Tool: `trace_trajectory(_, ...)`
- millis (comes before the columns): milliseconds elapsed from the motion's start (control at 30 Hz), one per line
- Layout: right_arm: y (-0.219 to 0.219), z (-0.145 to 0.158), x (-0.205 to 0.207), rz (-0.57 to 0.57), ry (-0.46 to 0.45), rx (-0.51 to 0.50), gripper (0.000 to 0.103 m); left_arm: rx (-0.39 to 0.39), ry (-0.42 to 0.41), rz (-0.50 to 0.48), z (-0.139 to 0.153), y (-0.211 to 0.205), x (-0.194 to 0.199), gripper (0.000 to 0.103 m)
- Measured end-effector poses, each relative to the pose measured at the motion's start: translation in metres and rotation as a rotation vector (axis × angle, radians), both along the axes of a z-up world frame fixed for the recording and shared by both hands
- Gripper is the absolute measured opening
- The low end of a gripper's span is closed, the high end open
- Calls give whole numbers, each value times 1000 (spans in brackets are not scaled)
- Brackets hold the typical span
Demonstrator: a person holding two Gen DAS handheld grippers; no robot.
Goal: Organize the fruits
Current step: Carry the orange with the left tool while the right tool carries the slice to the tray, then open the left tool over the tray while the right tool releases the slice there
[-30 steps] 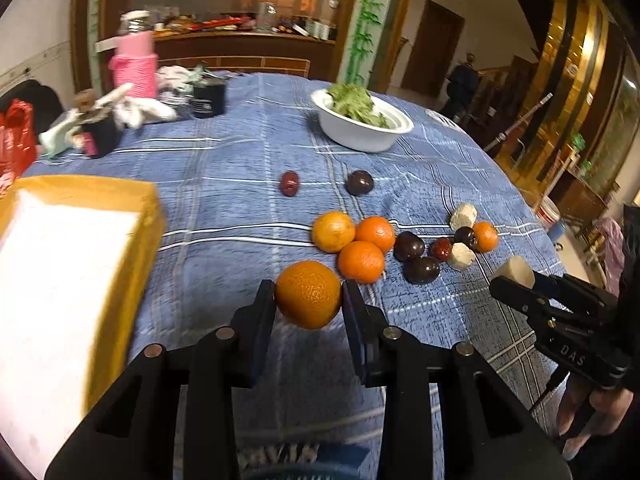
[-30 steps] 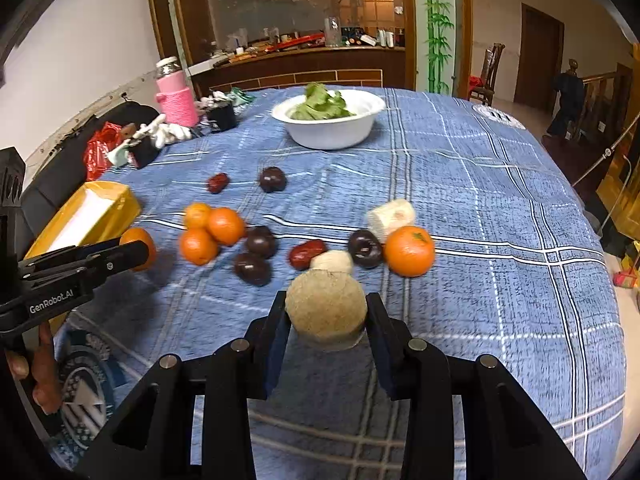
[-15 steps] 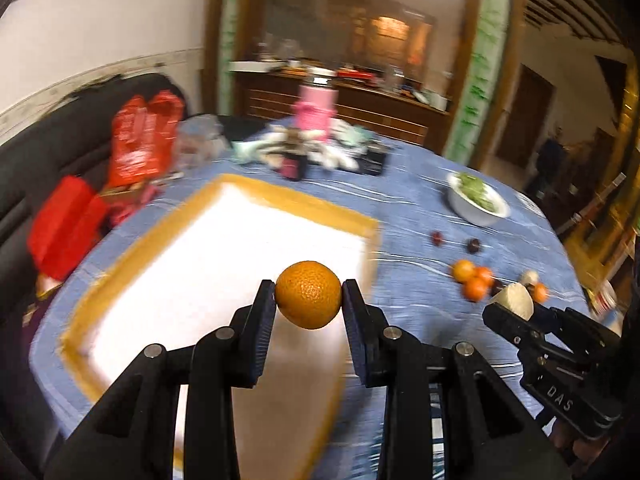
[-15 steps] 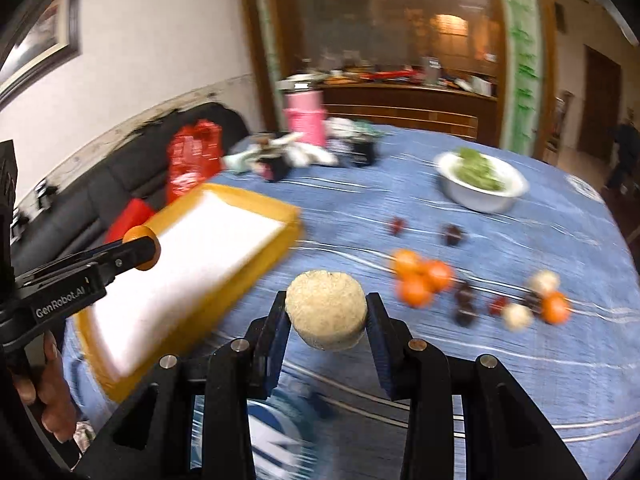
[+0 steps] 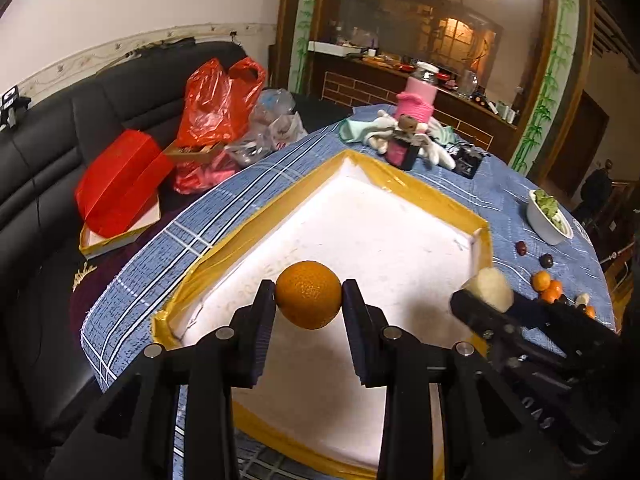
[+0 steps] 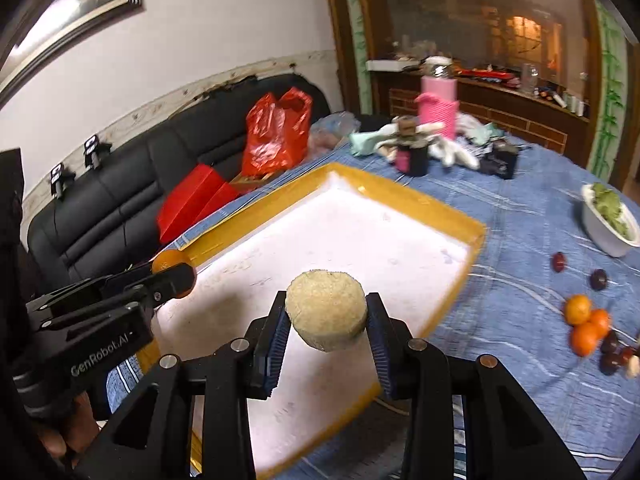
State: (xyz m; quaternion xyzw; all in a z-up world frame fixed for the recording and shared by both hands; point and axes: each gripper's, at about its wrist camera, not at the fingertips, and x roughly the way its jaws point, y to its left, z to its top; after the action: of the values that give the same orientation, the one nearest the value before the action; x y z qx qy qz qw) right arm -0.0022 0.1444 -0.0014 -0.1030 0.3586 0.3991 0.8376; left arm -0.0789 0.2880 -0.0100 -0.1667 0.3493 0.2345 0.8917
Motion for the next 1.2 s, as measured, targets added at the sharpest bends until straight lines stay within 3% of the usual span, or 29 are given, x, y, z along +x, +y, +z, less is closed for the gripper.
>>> trace_trajectory(200, 22, -26, 2, 18, 42, -42, 37, -13, 21, 8, -8, 10, -2, 32)
trace_trajectory(467, 29, -35, 3, 24, 63, -77, 38, -57, 77, 4, -25, 15, 4, 32)
trace_trajectory(600, 27, -36, 7, 11, 78, -76, 40, -104, 68, -29, -30, 16, 4, 32)
trace_trajectory(833, 14, -26, 0, 13, 59, -47, 44, -106, 29, -111, -30, 16, -5, 34)
trace_trajectory(867, 11, -22, 0, 10, 53, -38, 44, -100, 24, -109, -30, 17, -7, 44)
trace_trajectory(900, 3, -19, -1, 7, 48, -20, 45, -96, 24, -102, -30, 18, -9, 64)
trace_trajectory(967, -6, -14, 0, -5, 44, -1, 45, -84, 15, -80, -29, 20, -12, 78)
trace_trajectory(1200, -56, 0, 9, -67, 31, 56, 51, -34, -19, -58, -10, 13, -14, 78)
